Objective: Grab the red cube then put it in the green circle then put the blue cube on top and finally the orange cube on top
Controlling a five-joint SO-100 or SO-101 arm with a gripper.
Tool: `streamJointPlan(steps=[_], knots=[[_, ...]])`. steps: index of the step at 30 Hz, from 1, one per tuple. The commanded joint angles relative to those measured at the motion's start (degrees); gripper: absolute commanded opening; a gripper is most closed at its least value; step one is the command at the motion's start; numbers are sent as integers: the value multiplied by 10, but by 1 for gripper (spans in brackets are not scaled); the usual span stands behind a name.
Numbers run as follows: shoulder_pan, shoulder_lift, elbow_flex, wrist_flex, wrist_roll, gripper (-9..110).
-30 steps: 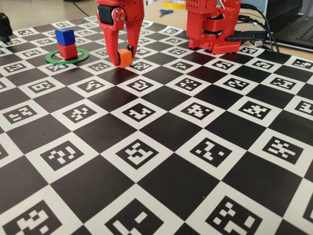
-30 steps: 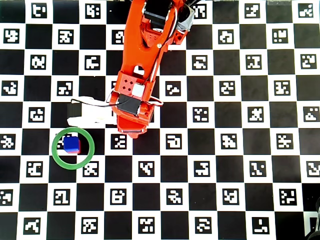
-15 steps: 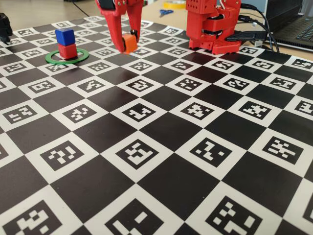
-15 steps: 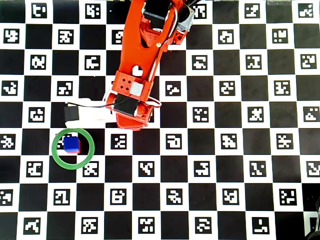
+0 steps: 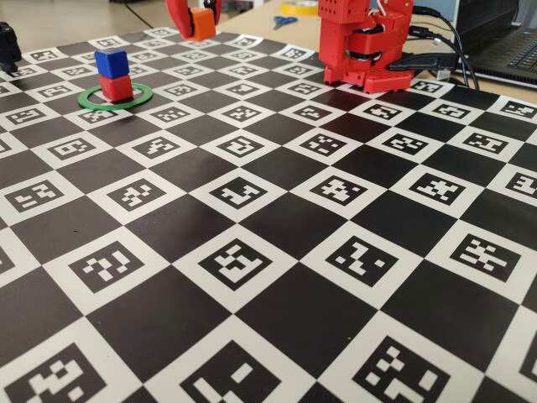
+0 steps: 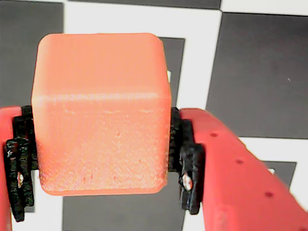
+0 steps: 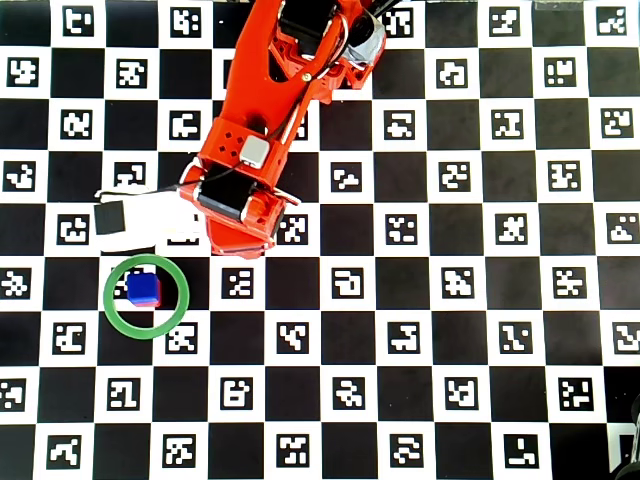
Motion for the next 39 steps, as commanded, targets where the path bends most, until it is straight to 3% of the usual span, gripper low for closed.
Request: streamJointPlan(steps=[1,26,39], knots=[[18,4,-94,45,-15,4],[108,-196,-376,65,-174,3],[124,-281,-450,65,-187,3]])
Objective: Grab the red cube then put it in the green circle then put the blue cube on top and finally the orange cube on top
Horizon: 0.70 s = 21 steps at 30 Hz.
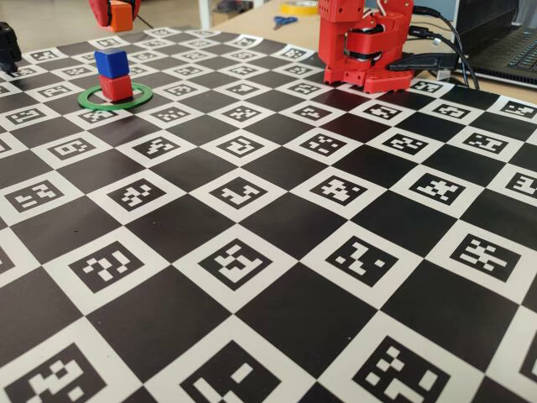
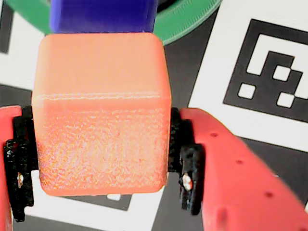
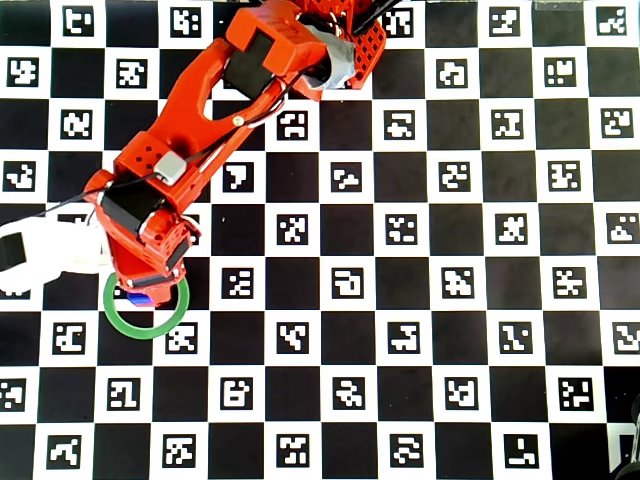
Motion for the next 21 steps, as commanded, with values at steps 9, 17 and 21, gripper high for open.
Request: streamJointPlan(steps=[9,17,21], knots=[[9,-6,-83,57,11,3],[11,-22,-93,57,21,3],[13,-25,-98,57,21,3]])
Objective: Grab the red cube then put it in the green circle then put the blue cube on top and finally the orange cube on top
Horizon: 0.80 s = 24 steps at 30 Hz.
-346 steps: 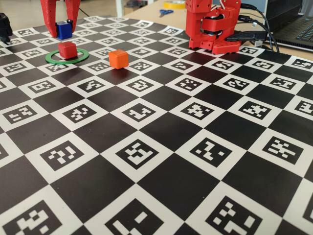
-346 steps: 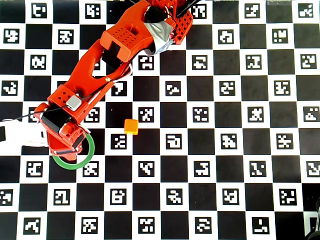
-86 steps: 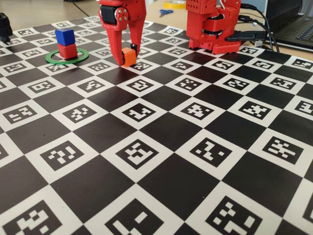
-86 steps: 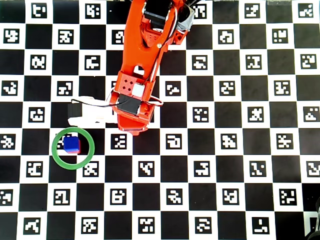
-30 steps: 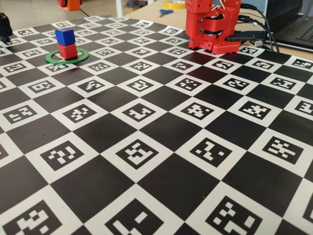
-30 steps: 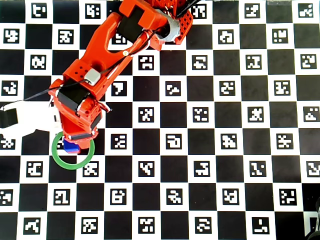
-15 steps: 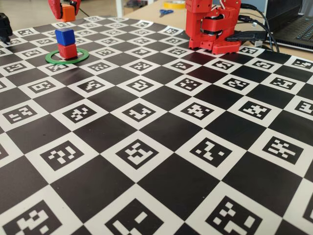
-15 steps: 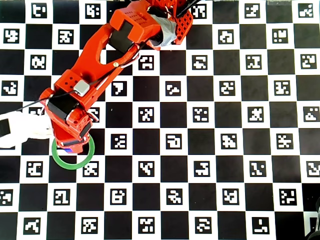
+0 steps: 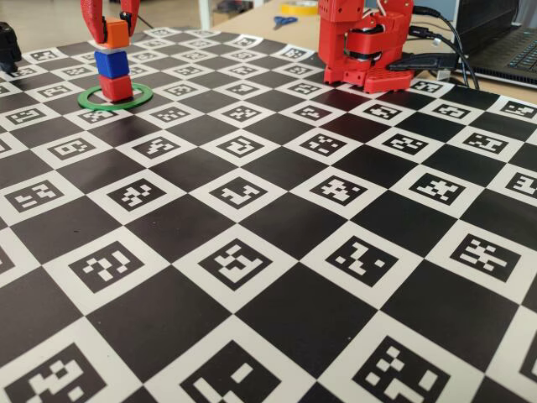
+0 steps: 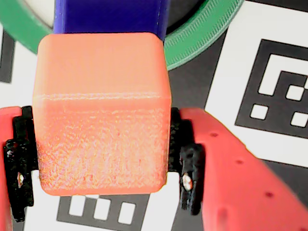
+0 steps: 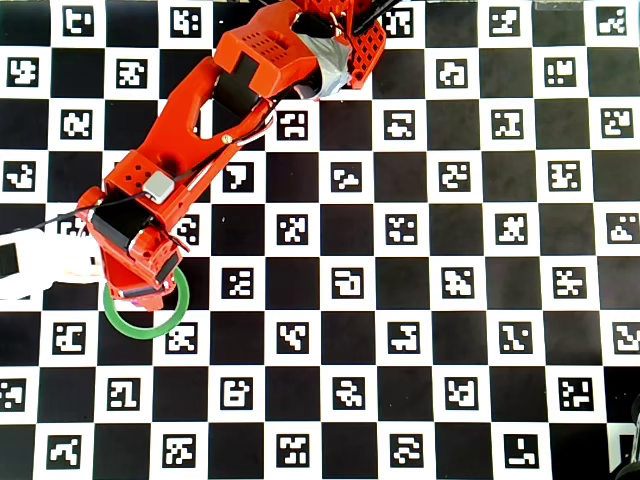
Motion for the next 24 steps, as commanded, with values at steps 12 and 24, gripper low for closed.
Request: streamJointPlan(steps=[12,24], knots=[[18,18,-59,57,3,3],[18,12,-55,57,6,3]])
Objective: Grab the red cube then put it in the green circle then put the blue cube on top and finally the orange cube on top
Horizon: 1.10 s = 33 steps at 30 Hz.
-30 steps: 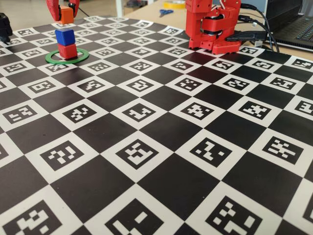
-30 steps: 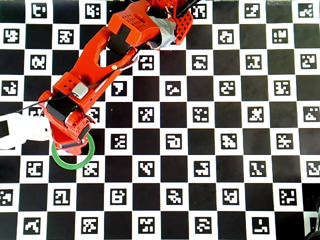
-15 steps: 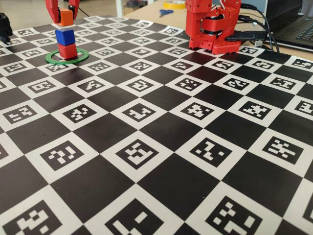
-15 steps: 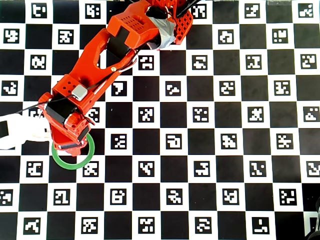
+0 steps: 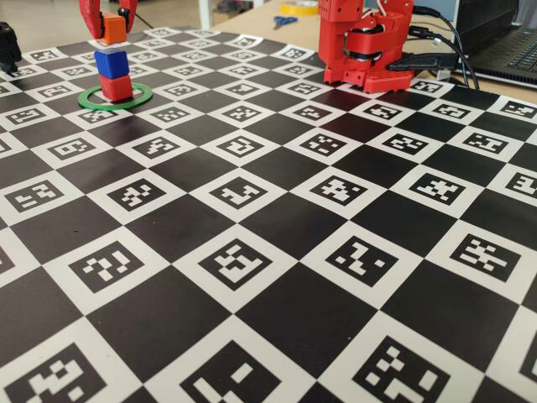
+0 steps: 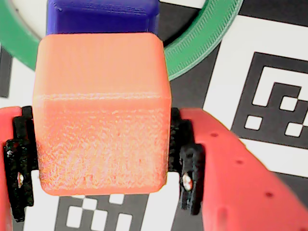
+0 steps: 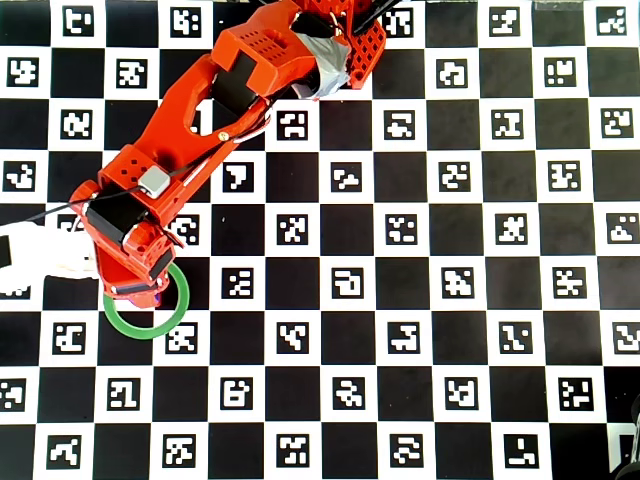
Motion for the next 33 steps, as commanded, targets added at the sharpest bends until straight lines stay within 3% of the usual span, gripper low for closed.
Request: streamJointPlan(steps=[1,21,33], knots=[[8,24,-50,57,6,3],[8,20,-53,57,13,7],[10,23,-66,57,32,28]])
